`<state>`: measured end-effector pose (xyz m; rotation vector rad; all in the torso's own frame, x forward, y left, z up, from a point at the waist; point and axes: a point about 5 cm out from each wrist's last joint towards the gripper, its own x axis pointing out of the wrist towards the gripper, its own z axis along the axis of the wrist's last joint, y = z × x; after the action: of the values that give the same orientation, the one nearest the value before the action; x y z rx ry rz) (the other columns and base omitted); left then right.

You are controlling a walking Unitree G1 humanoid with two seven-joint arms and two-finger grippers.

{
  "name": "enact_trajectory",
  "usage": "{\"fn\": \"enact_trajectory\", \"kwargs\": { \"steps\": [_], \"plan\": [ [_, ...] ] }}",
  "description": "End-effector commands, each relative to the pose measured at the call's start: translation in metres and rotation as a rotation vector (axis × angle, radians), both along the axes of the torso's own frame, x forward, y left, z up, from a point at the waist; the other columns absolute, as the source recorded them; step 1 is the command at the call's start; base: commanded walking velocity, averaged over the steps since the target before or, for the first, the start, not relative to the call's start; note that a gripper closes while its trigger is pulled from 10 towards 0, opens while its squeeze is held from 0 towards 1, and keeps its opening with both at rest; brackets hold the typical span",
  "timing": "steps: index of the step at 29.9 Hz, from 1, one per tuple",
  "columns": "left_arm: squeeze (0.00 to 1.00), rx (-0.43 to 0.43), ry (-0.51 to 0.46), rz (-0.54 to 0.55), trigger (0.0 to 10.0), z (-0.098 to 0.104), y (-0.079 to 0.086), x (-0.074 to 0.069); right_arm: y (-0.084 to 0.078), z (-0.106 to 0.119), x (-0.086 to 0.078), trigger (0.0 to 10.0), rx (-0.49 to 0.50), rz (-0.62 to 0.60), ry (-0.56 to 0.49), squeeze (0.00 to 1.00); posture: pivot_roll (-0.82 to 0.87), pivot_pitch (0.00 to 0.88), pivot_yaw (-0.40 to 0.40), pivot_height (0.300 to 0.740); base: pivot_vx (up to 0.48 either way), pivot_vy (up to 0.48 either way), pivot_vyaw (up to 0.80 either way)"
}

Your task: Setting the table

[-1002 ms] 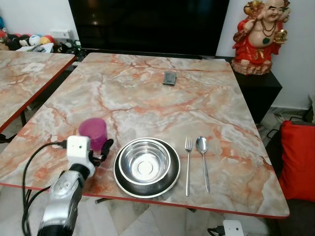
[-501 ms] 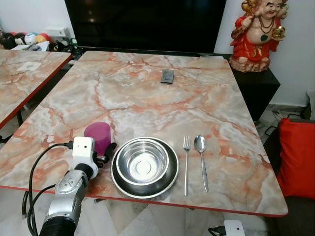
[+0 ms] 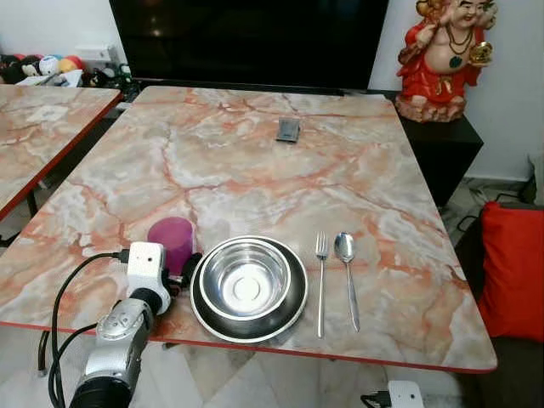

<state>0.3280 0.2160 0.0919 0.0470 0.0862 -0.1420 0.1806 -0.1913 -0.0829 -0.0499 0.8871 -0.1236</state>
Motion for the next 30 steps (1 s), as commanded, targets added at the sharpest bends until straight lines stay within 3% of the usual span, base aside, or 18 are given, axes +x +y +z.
{"fn": "enact_trajectory", "kwargs": {
  "steps": [1, 6, 12, 28, 30],
  "plan": [
    [0.08, 0.036, 0.010, -0.021, 10.0, -0.0006, 0.0010, 0.0006, -0.0023, -0.0028, -0.0061, 10.0, 0.003, -0.008, 0.022, 0.00, -0.01, 0.091, -0.010, 0.740, 0.000, 0.000, 0.00],
    [0.09, 0.045, 0.011, -0.021, 10.0, -0.0014, 0.0016, 0.0004, -0.0018, -0.0031, -0.0067, 10.0, 0.004, -0.009, 0.025, 0.00, -0.01, 0.087, -0.009, 0.740, 0.000, 0.000, 0.00],
    [0.20, 0.054, 0.010, -0.025, 10.0, -0.0022, 0.0003, -0.0002, 0.0004, -0.0037, -0.0073, 10.0, 0.005, -0.008, 0.027, 0.00, -0.01, 0.086, -0.011, 0.740, 0.000, 0.000, 0.00],
    [0.22, 0.067, 0.009, -0.021, 10.0, -0.0031, 0.0029, -0.0021, 0.0004, -0.0027, -0.0050, 10.0, 0.005, -0.005, 0.023, 0.00, -0.01, 0.096, -0.013, 0.740, 0.000, 0.000, 0.00],
    [0.34, 0.069, 0.008, -0.022, 10.0, -0.0031, 0.0030, -0.0023, -0.0003, -0.0027, -0.0050, 10.0, 0.004, -0.005, 0.024, 0.00, -0.01, 0.096, -0.012, 0.740, 0.000, 0.000, 0.00]
  ]
}}
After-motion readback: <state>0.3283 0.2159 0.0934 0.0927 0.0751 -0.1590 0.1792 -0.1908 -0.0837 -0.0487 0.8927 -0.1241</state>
